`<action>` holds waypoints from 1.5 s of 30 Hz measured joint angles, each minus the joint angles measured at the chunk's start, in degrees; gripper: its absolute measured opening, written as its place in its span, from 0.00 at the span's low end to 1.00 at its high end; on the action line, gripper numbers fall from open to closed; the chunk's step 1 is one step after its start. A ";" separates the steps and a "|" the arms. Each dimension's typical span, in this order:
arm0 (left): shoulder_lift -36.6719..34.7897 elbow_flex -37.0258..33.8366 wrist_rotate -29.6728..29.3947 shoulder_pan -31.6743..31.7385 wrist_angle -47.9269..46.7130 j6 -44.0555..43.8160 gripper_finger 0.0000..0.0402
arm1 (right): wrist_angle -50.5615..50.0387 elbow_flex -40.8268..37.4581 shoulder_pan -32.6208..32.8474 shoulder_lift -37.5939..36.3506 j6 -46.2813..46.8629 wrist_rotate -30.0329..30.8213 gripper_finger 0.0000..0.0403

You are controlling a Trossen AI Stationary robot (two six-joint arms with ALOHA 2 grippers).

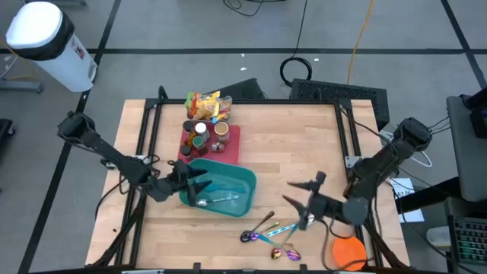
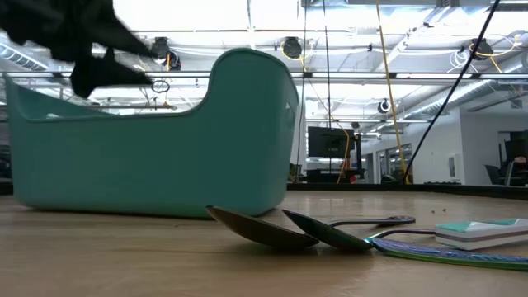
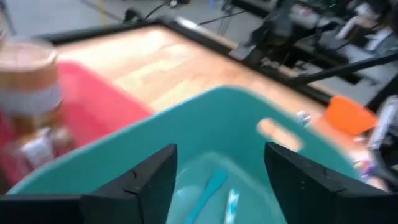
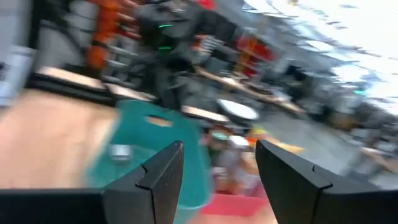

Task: Pick & Place Food Item
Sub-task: Put the white and blue spoon into the blue bin

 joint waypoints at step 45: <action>-4.61 3.88 -0.66 2.29 -0.19 9.87 0.69 | -45.80 -0.33 -8.46 13.34 51.53 -57.71 0.04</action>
